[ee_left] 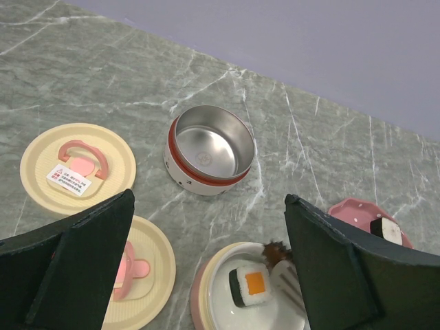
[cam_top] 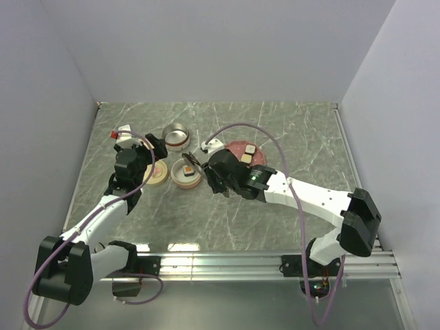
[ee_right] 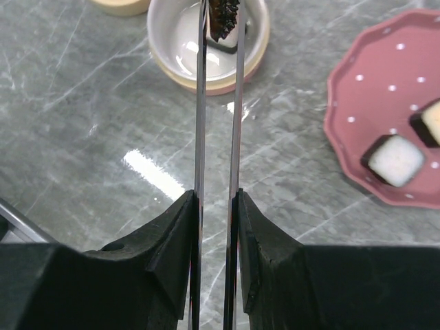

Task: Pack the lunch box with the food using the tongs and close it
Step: Place the food into the lunch box

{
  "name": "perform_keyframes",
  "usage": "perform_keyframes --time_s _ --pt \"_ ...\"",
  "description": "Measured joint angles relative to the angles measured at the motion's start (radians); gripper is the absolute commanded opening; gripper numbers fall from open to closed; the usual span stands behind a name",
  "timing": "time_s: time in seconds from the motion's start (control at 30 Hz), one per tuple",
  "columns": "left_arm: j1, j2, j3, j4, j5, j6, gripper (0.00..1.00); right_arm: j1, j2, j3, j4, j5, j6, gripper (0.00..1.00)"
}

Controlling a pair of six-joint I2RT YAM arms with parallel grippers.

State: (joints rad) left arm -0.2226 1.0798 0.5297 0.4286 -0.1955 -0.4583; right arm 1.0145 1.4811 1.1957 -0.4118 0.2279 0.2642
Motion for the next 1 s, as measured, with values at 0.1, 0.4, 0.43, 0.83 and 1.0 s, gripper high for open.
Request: perform_keyframes --time_s 0.1,0.4,0.43,0.83,1.0 --pt "0.000 0.000 0.000 0.000 0.000 0.000 0.98 0.010 0.033 0.012 0.000 -0.016 -0.002 0.25" --pt "0.000 0.006 0.000 0.000 0.000 0.000 0.98 0.026 0.070 0.024 0.001 -0.051 -0.004 0.25" --pt "0.000 0.006 0.000 0.000 0.000 0.000 0.98 0.029 0.070 0.024 0.001 -0.055 -0.004 0.25" --pt "0.001 0.006 0.000 0.000 0.001 0.000 0.98 0.050 0.105 0.045 -0.009 -0.064 0.004 0.25" --pt "0.001 0.002 0.000 0.000 0.001 0.000 0.98 0.050 0.109 0.045 -0.025 -0.059 0.008 0.25"
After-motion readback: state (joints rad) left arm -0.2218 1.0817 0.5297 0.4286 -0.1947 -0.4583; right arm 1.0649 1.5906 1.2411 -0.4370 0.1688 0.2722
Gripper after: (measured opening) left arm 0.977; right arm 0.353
